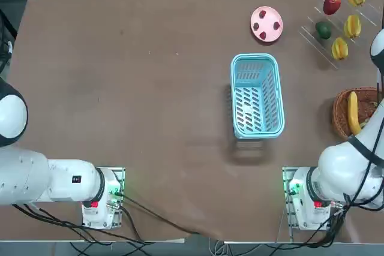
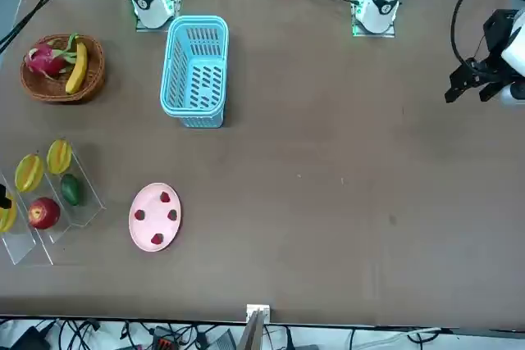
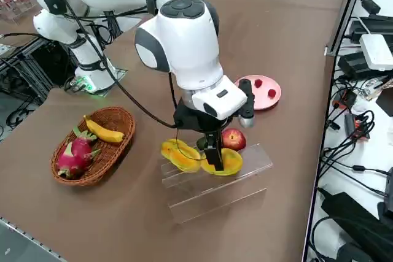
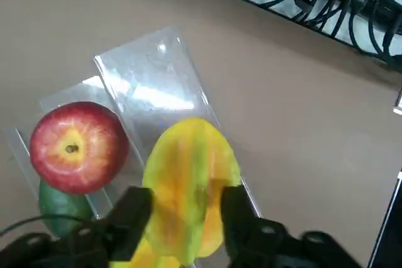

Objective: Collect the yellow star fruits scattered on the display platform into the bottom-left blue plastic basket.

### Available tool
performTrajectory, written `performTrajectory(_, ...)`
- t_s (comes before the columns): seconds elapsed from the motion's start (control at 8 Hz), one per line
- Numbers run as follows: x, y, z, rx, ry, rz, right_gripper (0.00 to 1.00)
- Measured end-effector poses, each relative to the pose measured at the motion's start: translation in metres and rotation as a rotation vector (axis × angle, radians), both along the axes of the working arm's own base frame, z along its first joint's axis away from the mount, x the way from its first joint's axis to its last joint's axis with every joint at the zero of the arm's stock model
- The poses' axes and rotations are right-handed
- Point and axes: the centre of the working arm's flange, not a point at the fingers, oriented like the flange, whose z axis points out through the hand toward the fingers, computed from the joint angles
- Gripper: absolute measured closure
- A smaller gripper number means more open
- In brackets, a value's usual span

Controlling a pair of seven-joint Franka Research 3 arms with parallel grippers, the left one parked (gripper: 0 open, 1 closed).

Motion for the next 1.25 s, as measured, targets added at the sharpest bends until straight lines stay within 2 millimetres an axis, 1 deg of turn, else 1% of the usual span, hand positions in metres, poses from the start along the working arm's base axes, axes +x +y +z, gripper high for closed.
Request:
performTrajectory(0.12, 0.002, 0.002, 0.005, 0.004, -0.012, -0.007, 0.6)
performTrajectory(0.25, 0.002, 0.003, 0.007, 0.006, -0.017, -0.024, 0.71)
performTrajectory(0.38, 0.003, 0.004, 0.008, 0.009, -0.022, -0.046, 0.78)
performTrajectory(0.88, 0.005, 0.01, 0.008, 0.018, -0.016, -0.069, 0.79)
performTrajectory(1.0, 0.005, 0.018, 0.011, 0.035, 0.017, -0.071, 0.79)
performTrajectory(1.12, 0.004, 0.029, 0.021, 0.054, 0.059, -0.08, 0.79)
performTrajectory(1.25, 0.001, 0.043, 0.041, 0.07, 0.094, -0.098, 0.79)
